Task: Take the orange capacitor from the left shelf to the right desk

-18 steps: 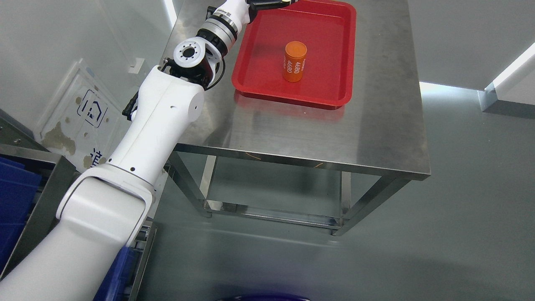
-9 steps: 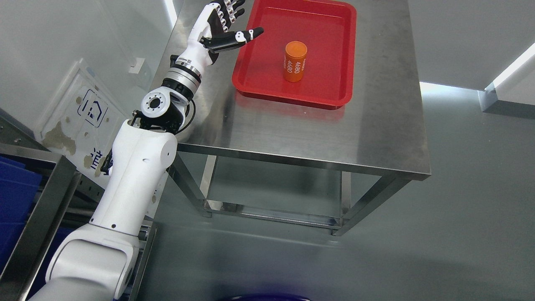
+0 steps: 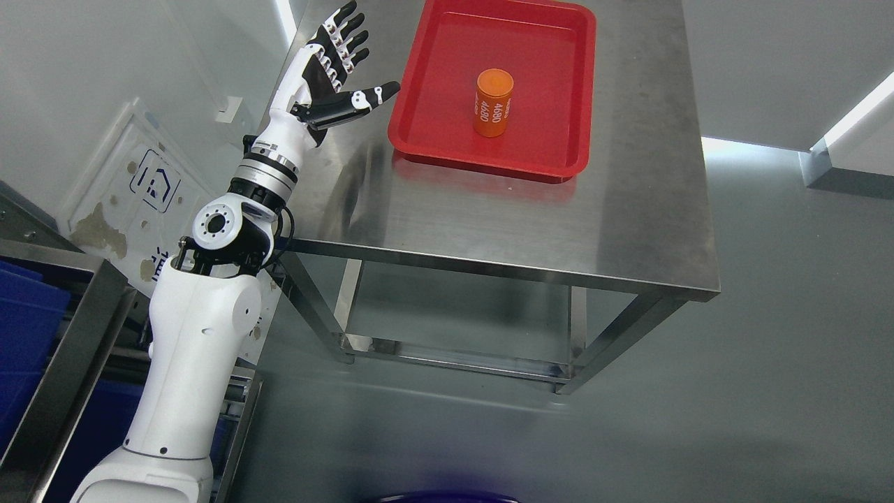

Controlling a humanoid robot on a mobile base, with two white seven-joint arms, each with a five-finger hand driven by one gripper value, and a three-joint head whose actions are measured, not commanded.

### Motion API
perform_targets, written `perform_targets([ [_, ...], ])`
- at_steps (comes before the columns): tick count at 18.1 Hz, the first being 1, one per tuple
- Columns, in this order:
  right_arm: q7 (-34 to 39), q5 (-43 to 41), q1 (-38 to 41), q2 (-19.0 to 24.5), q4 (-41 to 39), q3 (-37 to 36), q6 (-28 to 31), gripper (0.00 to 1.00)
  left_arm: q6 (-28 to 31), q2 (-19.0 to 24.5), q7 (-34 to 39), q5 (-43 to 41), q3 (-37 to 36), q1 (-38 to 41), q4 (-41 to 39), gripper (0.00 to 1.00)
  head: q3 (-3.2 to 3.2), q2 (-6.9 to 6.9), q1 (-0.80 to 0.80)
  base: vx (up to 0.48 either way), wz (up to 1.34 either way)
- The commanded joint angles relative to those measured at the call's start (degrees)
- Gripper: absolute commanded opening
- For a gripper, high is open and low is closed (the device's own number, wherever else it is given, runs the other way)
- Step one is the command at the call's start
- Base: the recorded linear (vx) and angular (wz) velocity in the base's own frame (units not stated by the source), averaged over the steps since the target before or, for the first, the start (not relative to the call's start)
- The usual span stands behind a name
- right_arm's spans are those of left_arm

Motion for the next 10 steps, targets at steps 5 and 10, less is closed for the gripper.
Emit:
perform_targets([
  [5,-0.01,0.00,1.93,-1.00,-1.32,-0.70,-0.02,1.00,0.12,1.17,-0.02,-0.27,4.48,2.96,-11.19,1.00,0.00,0.00,0.00,0.000,0.00],
  [10,-0.01,0.00,1.93,-1.00,-1.32,-0.70,-0.02,1.00,0.21,1.26,-0.11,-0.27,4.48,2.70,-11.19,1.00,0.00,0.00,0.00,0.000,0.00],
])
